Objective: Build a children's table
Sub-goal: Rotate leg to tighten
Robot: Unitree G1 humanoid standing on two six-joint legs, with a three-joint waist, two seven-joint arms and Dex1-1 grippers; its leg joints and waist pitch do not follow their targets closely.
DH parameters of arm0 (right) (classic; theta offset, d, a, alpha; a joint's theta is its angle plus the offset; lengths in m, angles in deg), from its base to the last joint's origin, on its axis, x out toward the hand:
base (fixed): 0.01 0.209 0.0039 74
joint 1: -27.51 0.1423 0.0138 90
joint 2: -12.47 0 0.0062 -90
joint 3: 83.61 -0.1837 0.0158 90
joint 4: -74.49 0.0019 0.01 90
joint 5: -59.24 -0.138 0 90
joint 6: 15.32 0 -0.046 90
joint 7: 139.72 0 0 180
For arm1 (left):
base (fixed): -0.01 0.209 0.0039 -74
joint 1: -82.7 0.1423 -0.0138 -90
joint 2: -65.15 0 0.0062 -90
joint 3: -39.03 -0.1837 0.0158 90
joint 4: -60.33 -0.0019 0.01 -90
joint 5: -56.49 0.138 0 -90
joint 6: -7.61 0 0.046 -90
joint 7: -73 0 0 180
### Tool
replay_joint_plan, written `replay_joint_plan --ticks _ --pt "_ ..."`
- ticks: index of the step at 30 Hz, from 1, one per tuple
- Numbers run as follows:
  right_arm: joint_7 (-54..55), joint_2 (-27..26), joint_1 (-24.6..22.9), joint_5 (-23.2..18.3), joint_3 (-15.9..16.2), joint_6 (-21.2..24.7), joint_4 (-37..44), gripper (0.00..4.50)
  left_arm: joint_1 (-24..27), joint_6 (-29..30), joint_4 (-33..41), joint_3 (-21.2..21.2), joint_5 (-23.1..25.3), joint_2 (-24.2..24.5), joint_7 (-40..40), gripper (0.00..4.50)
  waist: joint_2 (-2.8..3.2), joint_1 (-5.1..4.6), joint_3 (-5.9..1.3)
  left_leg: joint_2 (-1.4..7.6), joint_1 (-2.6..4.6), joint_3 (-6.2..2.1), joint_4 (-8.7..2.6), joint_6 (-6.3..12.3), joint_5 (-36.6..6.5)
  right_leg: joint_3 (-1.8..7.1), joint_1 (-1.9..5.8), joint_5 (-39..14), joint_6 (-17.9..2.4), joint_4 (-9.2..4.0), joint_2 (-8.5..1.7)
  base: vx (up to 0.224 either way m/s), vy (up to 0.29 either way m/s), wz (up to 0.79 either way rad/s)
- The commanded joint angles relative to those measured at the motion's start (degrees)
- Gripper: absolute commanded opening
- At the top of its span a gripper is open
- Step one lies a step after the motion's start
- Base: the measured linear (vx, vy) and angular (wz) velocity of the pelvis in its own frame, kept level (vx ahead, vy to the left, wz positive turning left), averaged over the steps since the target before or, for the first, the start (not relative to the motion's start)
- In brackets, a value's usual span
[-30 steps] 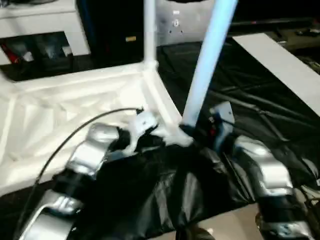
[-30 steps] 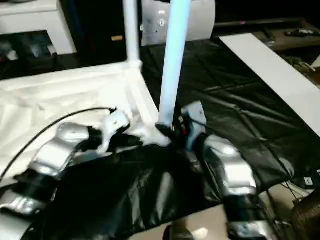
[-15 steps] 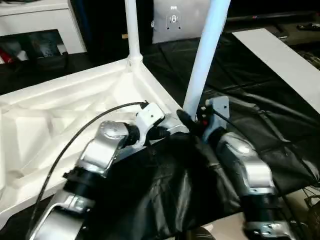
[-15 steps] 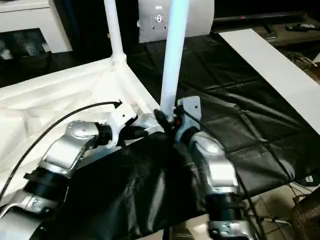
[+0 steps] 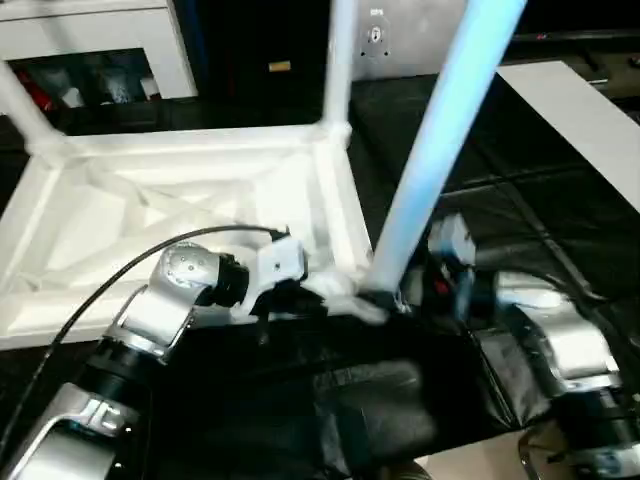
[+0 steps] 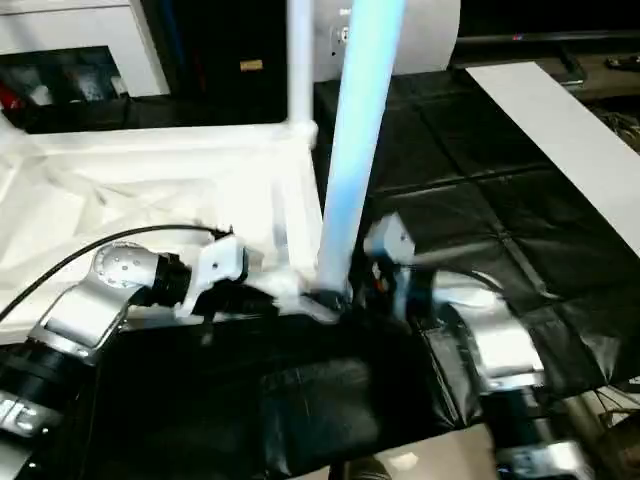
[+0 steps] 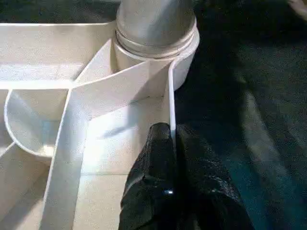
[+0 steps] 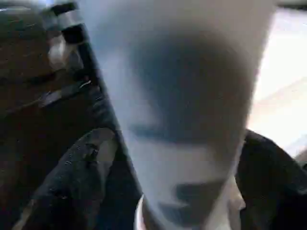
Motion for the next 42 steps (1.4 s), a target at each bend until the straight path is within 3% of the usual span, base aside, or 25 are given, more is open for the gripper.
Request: replay_joint_plan --ticks 1,7,16,18,23,28,31,35,36,38,40,42 --pt "-5.4 2.3 0.2 -1.3 1.1 0.8 -0.1 3.45 -0.7 -2.5 -0.2 -2.9 -0.6 1.2 5.2 0.00 -0.41 -0.07 -3.56 4.02 0.89 -1.48 -3.10 7.65 -3.9 3.11 3.21 0.3 -15.7 -3.24 -5.11 0.000 0.000 0.00" --pt "-11.4 4.6 2.3 -0.2 4.2 -0.9 -3.3 2.94 -1.5 -5.1 -0.8 -4.0 -1.0 3.1 9.4 0.00 -0.42 0.11 -3.62 4.04 0.88 -1.44 -3.00 6.93 -4.3 3.01 3.06 -2.9 -15.8 -3.38 -5.21 0.000 0.000 0.00" --pt "-14.7 4.5 3.9 -0.8 5.8 -2.1 -5.3 2.19 -1.9 -6.8 -1.7 -4.3 -1.8 3.1 11.1 0.00 -0.44 0.79 -4.01 4.10 0.91 -1.35 -2.53 8.17 -1.9 2.92 2.99 2.0 -17.1 -2.57 -5.09 0.000 0.000 0.00" --pt "-15.3 4.5 4.0 -0.9 6.1 -2.6 -5.8 2.11 -2.0 -7.3 -2.1 -4.3 -1.8 3.1 11.4 0.00 -0.67 0.94 -4.24 4.12 0.90 -1.35 -2.46 7.94 -2.1 2.93 3.15 1.4 -16.9 -2.56 -5.16 0.000 0.000 0.00" --pt "-15.7 4.5 3.5 -1.4 6.5 -2.3 -5.1 2.04 -1.7 -7.3 -2.1 -4.2 -1.8 3.0 11.4 0.00 -0.48 1.09 -4.20 4.14 0.88 -1.36 -2.44 7.30 -2.7 2.93 3.03 -0.1 -16.6 -2.64 -5.17 0.000 0.000 0.00" --pt "-14.0 3.5 0.9 -3.5 6.4 1.6 -1.5 2.04 -0.9 -5.2 -1.0 -3.5 -3.2 2.4 10.3 0.00 -0.48 1.33 -4.33 4.16 0.86 -1.42 -2.41 7.21 -2.5 2.93 3.07 0.4 -16.5 -2.51 -5.12 0.000 0.000 0.00" --pt "-6.7 -0.2 -1.7 -4.7 5.8 6.0 2.7 2.04 -0.3 -1.3 0.5 -2.4 -3.6 0.3 5.6 0.00 -0.44 1.34 -4.16 4.14 0.80 -1.40 -2.49 6.70 -3.0 3.00 3.00 -0.4 -16.3 -2.65 -5.11 0.000 0.000 0.00" --pt "8.2 -7.7 -2.2 0.2 6.0 8.7 2.9 2.04 -0.1 4.1 1.3 -1.9 -1.6 -3.5 -2.1 0.00 -0.65 0.57 -3.19 3.75 0.82 -1.70 -3.08 2.78 -9.1 3.21 2.62 -14.9 -12.9 -4.27 -5.45 0.000 0.000 0.00" --pt "13.7 -11.0 -2.0 1.4 5.6 10.7 2.8 2.04 -0.1 6.4 1.4 -1.6 -1.1 -5.3 -5.2 0.00 -0.52 0.13 -2.80 3.70 1.07 -1.96 -3.55 1.09 -11.9 3.19 2.32 -21.5 -11.3 -4.92 -5.48 0.000 0.000 0.00" --pt "17.4 -13.7 -1.7 1.8 5.3 12.1 2.5 2.04 -0.4 7.8 0.9 -1.3 -0.5 -6.9 -8.0 0.00 -0.74 -0.87 -2.75 3.63 0.99 -2.52 -3.99 -0.89 -14.4 3.03 2.50 -27.4 -9.3 -5.23 -5.60 0.000 0.000 0.00" --pt "22.2 -17.2 -1.2 3.0 5.6 13.5 2.0 2.04 -1.2 9.8 -0.2 -0.9 0.6 -9.7 -12.3 0.00 -0.55 -1.78 -2.79 3.73 0.98 -2.67 -4.19 -0.88 -14.8 3.08 2.40 -26.7 -8.5 -5.47 -5.50 0.000 0.000 0.00" --pt "27.8 -21.5 -0.7 3.9 5.6 15.6 1.6 2.03 -2.3 12.1 -1.7 -0.1 1.9 -13.2 -18.2 0.00 -0.50 -1.99 -2.89 3.75 1.24 -2.53 -4.17 -0.95 -15.0 3.20 2.16 -25.4 -8.6 -5.67 -5.48 0.000 0.000 0.00"
